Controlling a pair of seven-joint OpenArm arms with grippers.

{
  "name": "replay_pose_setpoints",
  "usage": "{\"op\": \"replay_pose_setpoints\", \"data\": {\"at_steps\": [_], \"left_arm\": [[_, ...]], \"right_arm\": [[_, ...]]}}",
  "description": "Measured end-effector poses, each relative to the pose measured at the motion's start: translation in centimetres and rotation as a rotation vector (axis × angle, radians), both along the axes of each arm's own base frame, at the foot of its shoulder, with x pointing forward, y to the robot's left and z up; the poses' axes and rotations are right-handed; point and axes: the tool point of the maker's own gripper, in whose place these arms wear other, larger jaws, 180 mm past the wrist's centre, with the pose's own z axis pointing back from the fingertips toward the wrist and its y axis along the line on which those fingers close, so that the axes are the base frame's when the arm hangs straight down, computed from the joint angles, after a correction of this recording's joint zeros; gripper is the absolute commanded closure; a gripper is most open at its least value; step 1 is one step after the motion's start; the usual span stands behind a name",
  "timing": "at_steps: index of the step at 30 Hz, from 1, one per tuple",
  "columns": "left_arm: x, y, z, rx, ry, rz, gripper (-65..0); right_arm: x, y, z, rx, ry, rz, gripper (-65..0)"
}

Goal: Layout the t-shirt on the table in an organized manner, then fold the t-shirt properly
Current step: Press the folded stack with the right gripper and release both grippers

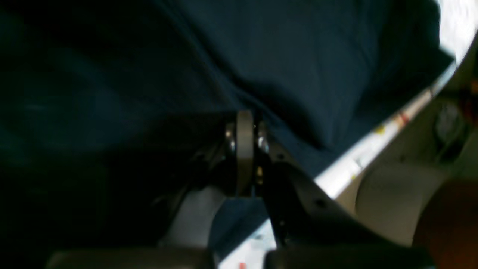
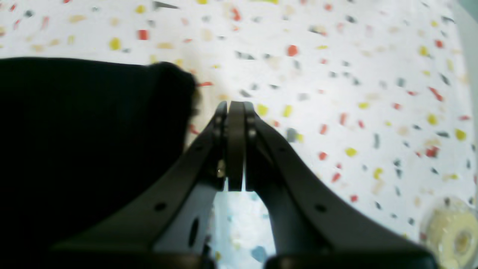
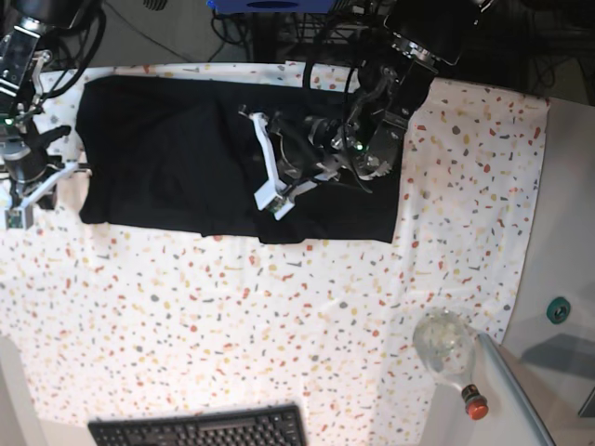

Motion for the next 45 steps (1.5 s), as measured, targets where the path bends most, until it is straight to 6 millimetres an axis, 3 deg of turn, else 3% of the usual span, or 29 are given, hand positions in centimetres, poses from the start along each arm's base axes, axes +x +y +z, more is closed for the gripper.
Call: {"op": "replay_pose_setpoints", "data": {"at_steps": [3, 6, 9, 11, 13, 15, 18, 21, 25, 27, 29, 33, 35, 40, 42, 45], "left_arm": [[-1.8, 0.1, -0.7, -0.004, 0.035, -0.011, 0.0], [-2.8, 3.1, -2.0, 0.068, 0.052, -0.011, 0.0], [-2.7, 5.4, -0.2, 0.092, -0.017, -0.015, 0.0], [-2.1, 6.3, 2.6, 0.053, -0.087, 0.027, 0.0], [-1.7, 8.5, 4.9, 0.035, -0.148, 0.098, 0.0], [-1.5, 13.3, 5.2, 0.095, -0.160, 0.206, 0.0], [-2.5, 24.8, 4.3, 0.310, -0.134, 0.441, 0.0], [-4.5, 33.1, 5.4, 0.394, -0.139, 0.599, 0.0], [-7.2, 41.6, 7.2, 0.453, -0.171, 0.809, 0.0], [-8.9, 44.2, 7.5, 0.491, -0.151, 0.863, 0.0], [-9.7, 45.0, 7.4, 0.487, -0.140, 0.898, 0.0], [-9.7, 44.9, 7.3, 0.464, -0.150, 0.912, 0.0], [-9.9, 44.9, 6.9, 0.460, -0.138, 0.914, 0.0], [-10.1, 44.7, 6.4, 0.450, -0.126, 0.925, 0.0], [-10.0, 44.2, 6.2, 0.438, -0.122, 0.927, 0.0], [-9.6, 43.8, 5.9, 0.440, -0.118, 0.897, 0.0]], "right_arm": [[0.1, 0.0, 0.1, -0.001, -0.002, -0.001, 0.0], [0.8, 0.4, 0.7, -0.025, -0.006, 0.022, 0.0], [2.6, 4.6, 1.9, -0.017, -0.024, 0.182, 0.0], [3.6, 8.0, 3.3, 0.009, -0.049, 0.285, 0.0], [4.5, 10.4, 4.7, 0.043, -0.073, 0.312, 0.0], [4.8, 13.2, 5.5, 0.062, -0.060, 0.399, 0.0], [3.6, 20.0, 5.2, 0.100, 0.001, 0.655, 0.0], [2.7, 26.1, 5.1, 0.131, 0.034, 0.835, 0.0], [2.5, 31.7, 3.5, 0.182, 0.099, 0.956, 0.0], [3.1, 34.2, 2.7, 0.257, 0.125, 0.972, 0.0], [4.0, 34.9, 1.5, 0.274, 0.174, 0.979, 0.0], [6.8, 34.2, -0.1, 0.362, 0.188, 0.876, 0.0], [7.9, 32.6, -1.9, 0.427, 0.212, 0.711, 0.0], [6.8, 27.1, -6.0, 0.454, 0.309, 0.568, 0.0], [6.6, 25.4, -6.6, 0.447, 0.311, 0.528, 0.0], [6.9, 24.5, -5.8, 0.433, 0.276, 0.465, 0.0]]}}
